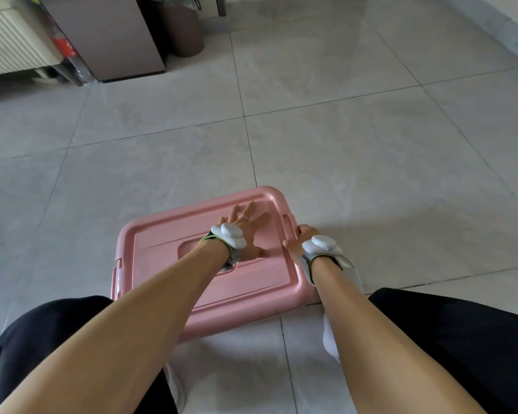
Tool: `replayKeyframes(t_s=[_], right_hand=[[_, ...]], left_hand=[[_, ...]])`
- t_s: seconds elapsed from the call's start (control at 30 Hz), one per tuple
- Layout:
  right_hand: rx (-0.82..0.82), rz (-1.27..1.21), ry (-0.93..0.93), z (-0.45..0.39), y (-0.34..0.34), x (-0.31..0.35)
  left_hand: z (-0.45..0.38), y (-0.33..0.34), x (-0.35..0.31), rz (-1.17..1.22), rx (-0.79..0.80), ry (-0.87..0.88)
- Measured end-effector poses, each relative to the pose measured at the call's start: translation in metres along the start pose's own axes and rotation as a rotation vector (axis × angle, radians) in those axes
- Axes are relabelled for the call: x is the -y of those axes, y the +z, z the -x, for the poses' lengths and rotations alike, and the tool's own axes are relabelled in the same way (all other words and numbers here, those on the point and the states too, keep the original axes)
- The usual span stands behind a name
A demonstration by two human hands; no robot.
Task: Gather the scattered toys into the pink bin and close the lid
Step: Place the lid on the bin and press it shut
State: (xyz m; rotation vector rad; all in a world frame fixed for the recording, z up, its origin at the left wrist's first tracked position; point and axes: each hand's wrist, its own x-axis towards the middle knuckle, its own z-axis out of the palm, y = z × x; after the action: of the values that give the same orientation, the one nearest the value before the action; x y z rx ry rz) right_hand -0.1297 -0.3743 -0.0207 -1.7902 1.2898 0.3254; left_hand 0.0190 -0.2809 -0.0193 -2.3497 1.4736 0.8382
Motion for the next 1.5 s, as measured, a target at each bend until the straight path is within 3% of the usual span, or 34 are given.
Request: replayKeyframes(t_s=[0.3,0.57,0.77,0.87,1.0,1.27,1.33,1.43,1.5], right_hand=[[-0.060,0.004,-0.067,0.000,0.001,-0.003],[-0.119,0.247,-0.046,-0.003,0.008,0.009],[-0.280,0.400,-0.229,0.016,0.021,0.008],[-0.270,0.408,-0.341,0.027,0.029,0.019],[-0.201,0.463,-0.441,0.041,0.050,0.048],[-0.006,0.527,-0.653,0.061,0.126,0.105],[0.038,0.552,-0.681,0.060,0.134,0.111],[0.143,0.574,-0.626,0.060,0.157,0.117],[0.120,0.594,-0.576,0.059,0.170,0.117]], left_hand=[[-0.001,0.003,0.000,0.043,-0.027,0.018],[0.002,0.008,0.000,0.114,-0.107,0.011],[0.022,0.040,0.005,0.423,-0.410,-0.037],[0.037,0.056,0.015,0.555,-0.529,-0.073],[0.068,0.067,0.044,0.638,-0.615,-0.232],[0.136,0.095,0.138,0.791,-0.615,-0.725],[0.145,0.105,0.145,0.945,-0.536,-0.825],[0.151,0.118,0.159,1.356,-0.446,-0.901],[0.146,0.126,0.170,1.453,-0.449,-0.956]])
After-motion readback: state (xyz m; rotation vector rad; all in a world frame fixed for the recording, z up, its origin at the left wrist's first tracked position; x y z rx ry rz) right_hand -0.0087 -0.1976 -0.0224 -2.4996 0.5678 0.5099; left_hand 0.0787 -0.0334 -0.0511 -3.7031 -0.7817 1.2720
